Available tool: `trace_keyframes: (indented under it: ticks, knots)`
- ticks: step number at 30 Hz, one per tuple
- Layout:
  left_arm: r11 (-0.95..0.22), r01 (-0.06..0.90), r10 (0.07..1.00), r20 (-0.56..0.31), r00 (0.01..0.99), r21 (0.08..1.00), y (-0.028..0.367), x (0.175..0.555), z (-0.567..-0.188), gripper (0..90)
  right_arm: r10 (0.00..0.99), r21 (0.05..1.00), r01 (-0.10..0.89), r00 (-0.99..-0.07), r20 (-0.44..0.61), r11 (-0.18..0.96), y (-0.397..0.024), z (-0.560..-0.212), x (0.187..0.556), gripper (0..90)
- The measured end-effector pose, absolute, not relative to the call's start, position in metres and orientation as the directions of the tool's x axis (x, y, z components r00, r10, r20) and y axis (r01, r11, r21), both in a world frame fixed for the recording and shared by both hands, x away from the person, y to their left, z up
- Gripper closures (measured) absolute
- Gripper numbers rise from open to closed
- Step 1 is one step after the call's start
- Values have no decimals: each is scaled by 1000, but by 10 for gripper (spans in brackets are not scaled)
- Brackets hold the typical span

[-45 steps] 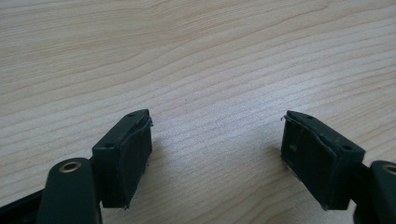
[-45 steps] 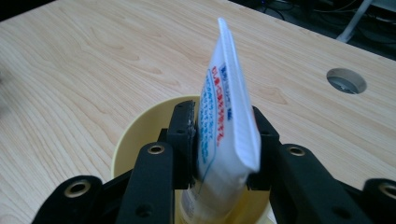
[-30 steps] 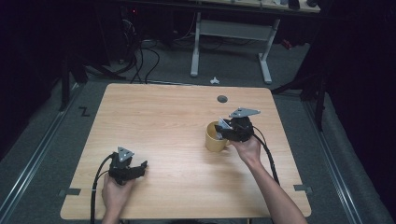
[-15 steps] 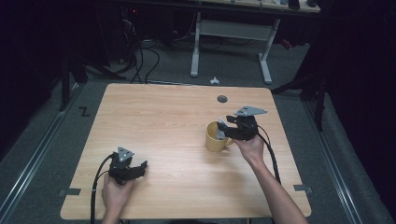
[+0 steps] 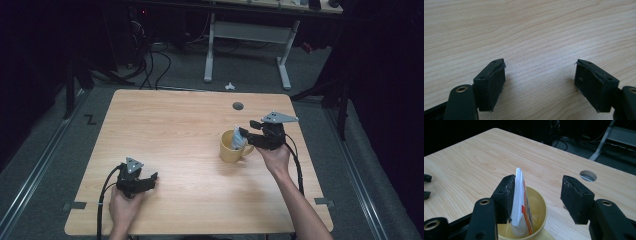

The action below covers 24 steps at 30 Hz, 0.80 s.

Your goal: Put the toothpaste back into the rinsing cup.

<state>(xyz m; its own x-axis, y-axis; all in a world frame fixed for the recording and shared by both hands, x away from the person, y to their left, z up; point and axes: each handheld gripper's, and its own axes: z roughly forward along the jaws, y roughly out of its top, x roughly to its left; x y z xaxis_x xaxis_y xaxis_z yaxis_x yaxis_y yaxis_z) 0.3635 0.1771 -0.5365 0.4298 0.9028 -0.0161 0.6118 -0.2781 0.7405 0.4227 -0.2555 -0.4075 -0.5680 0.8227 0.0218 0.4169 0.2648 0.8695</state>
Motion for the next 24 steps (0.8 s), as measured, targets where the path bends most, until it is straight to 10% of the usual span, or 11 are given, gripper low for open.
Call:
trace_keyframes:
  ticks: [24]
  knots:
    - [-278, 612, 903, -16, 430, 741, 177, 363, -536, 247, 849, 890, 390, -529, 7, 236, -282, -396, 404, 479]
